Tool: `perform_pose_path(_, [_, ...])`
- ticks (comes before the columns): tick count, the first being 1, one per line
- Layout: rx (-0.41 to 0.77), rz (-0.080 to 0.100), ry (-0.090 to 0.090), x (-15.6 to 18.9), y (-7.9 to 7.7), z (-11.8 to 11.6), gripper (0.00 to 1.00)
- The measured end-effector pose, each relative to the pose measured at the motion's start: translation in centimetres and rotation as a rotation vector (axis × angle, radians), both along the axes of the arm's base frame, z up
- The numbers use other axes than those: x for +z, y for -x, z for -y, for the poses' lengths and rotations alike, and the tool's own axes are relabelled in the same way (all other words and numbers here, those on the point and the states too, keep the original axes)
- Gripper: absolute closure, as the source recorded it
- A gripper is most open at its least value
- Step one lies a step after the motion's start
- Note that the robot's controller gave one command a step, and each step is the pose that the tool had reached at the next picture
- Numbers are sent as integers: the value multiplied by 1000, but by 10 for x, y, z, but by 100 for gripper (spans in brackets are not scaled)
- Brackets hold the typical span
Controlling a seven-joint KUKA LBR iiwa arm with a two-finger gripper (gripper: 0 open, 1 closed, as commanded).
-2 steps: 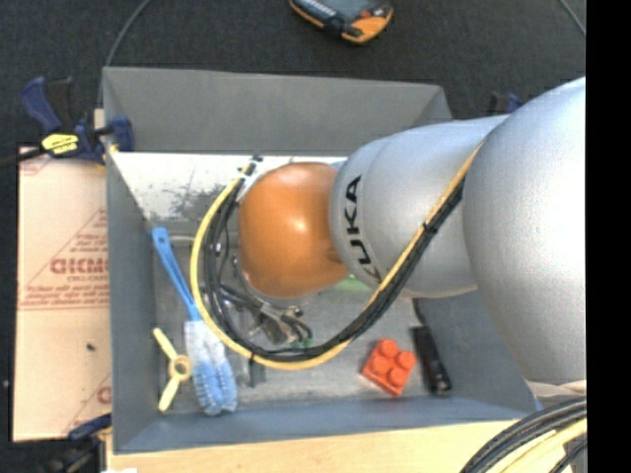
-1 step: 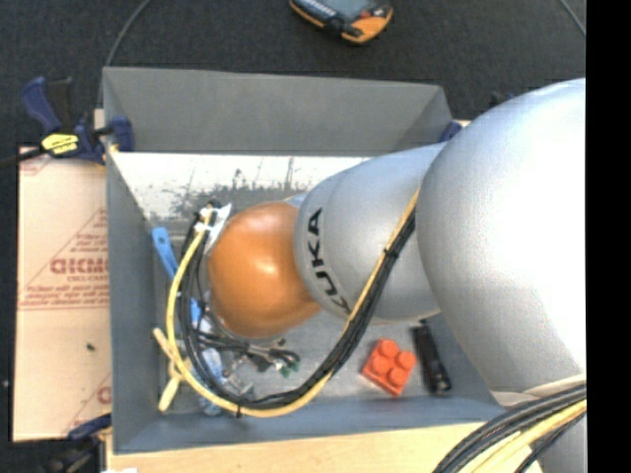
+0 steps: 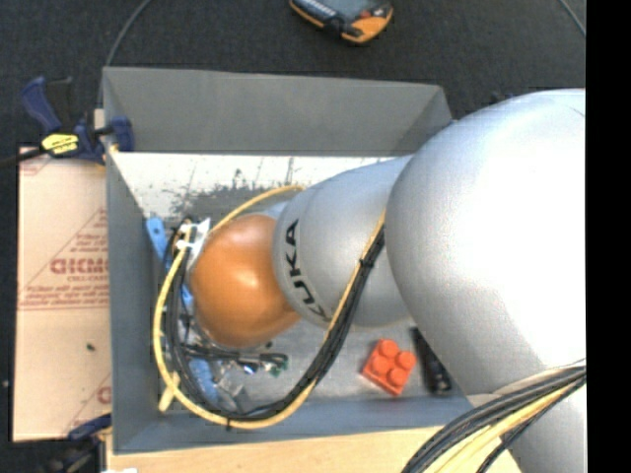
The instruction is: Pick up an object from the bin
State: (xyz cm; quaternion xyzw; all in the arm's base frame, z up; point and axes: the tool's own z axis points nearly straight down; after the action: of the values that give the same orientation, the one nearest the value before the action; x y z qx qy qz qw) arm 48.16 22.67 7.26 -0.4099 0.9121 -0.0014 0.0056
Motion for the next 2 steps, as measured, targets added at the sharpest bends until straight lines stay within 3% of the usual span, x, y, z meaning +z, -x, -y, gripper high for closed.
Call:
perform_pose_path(1, [361, -9, 3, -2, -1, -6, 100])
perform_pose_path(2, [361, -10, 2, -2, -1, -6, 100])
